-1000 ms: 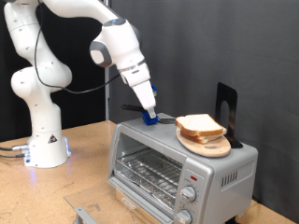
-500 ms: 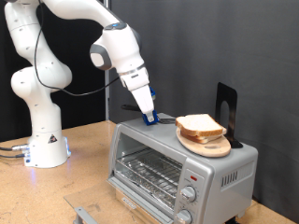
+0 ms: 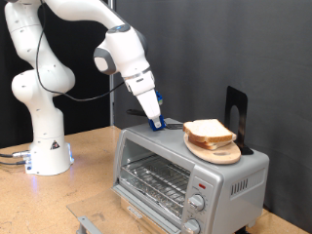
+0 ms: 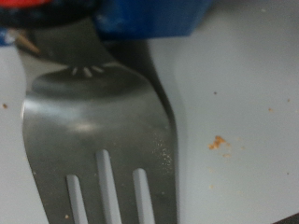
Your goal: Make a piece of toast with the oven
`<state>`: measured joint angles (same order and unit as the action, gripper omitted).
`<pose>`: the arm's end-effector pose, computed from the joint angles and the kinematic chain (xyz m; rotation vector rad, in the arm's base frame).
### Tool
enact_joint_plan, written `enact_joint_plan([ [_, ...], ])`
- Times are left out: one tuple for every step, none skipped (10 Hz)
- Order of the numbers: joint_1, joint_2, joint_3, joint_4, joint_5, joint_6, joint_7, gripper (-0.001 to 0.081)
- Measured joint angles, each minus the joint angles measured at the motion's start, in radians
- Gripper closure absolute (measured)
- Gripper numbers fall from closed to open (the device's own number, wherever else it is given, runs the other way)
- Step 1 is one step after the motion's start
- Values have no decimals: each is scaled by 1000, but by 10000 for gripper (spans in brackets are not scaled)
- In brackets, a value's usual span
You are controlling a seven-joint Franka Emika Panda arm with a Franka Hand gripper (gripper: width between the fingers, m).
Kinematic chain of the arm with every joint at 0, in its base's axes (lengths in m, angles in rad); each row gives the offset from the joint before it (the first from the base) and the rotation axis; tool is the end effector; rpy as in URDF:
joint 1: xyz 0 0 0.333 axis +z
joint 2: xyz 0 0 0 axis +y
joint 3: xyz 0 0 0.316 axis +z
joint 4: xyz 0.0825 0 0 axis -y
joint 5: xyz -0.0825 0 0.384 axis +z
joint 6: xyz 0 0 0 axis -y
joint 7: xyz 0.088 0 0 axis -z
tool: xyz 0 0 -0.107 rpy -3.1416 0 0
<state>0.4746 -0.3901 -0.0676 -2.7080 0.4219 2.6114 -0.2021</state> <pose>0.3777 0.1541 0.3773 -2.7762 -0.3849 -0.3567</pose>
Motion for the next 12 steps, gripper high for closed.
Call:
enact_joint_plan([
  [0, 0, 0, 0, 2, -1, 0, 3],
  [0, 1, 0, -2, 3, -2, 3, 3],
  [0, 1, 0, -4, 3, -3, 4, 3],
  [0, 1, 0, -5, 3, -3, 4, 89],
  [0, 1, 0, -5, 4, -3, 4, 89],
  [0, 1, 0, -6, 4, -3, 4, 224],
  [0, 1, -1, -7, 4, -3, 3, 224],
  [0, 1, -1, -7, 4, -3, 3, 371],
  [0, 1, -1, -7, 4, -3, 4, 371],
  [0, 1, -1, -7, 4, -5, 4, 371],
  [0, -2, -3, -7, 5, -10, 4, 371],
  [0, -8, -5, -7, 15, -19, 4, 371],
])
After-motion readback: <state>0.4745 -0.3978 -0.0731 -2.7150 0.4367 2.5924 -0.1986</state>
